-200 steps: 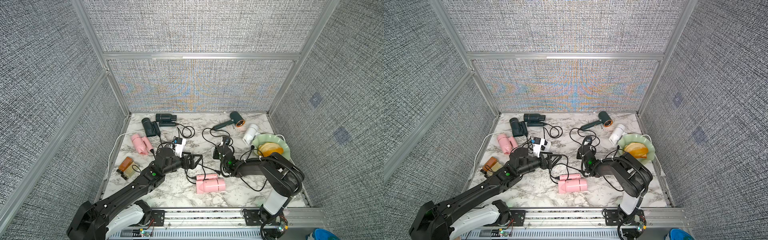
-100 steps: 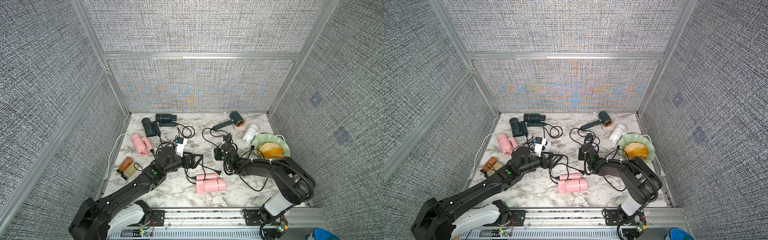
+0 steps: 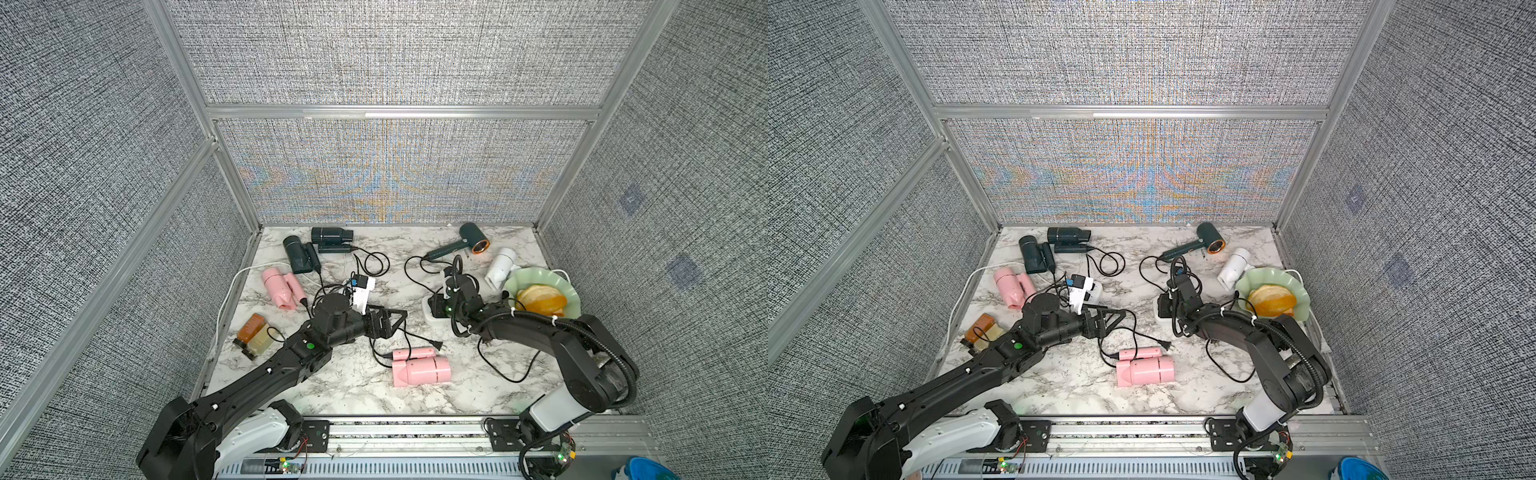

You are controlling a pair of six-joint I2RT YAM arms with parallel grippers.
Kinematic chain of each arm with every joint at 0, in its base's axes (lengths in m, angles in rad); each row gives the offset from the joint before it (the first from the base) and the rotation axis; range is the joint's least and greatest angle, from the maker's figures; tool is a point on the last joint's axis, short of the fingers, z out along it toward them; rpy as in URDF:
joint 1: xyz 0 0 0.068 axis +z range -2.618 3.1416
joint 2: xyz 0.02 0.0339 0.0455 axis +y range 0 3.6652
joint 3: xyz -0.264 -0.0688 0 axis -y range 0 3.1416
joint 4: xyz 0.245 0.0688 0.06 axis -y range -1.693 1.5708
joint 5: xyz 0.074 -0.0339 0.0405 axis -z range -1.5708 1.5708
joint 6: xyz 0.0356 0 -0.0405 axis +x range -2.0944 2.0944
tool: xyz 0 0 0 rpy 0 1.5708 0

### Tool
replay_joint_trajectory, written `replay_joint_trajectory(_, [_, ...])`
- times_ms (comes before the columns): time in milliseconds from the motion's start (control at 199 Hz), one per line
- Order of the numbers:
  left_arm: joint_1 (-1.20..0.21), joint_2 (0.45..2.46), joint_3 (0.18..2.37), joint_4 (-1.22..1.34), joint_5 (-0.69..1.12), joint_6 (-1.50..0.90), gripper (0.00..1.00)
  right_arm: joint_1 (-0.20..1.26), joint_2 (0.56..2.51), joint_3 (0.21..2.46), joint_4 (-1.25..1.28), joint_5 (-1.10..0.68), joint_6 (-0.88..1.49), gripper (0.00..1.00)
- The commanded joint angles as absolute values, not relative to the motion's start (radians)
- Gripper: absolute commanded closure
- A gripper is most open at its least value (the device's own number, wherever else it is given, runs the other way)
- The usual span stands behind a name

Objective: Charge the blow dryers
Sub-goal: Insert the plug into the socket.

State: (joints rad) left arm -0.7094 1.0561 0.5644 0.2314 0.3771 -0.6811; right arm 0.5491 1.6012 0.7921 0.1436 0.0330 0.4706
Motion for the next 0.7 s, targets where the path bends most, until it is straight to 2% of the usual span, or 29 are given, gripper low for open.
replay_joint_trajectory(0, [-0.709, 1.060, 0.560, 0.244, 0.397, -0.672, 0.01, 0.547, 1.617, 0.801, 0.123, 0.034, 0.463, 0.66])
replay_joint_trajectory(221, [-0.709, 1.066, 0.557, 0.247, 0.400, -0.672, 0.01, 0.546, 1.619, 0.810, 0.106, 0.090, 0.446, 0.67])
replay_joint_trajectory(542, [-0.709, 1.084, 0.563, 0.247, 0.410, -0.668, 0.01, 0.535, 1.632, 0.852, 0.092, 0.073, 0.416, 0.68])
replay_joint_trajectory(693, [-0.709, 1.088, 0.570, 0.238, 0.410, -0.661, 0.01, 0.530, 1.656, 0.872, 0.094, 0.058, 0.416, 0.74])
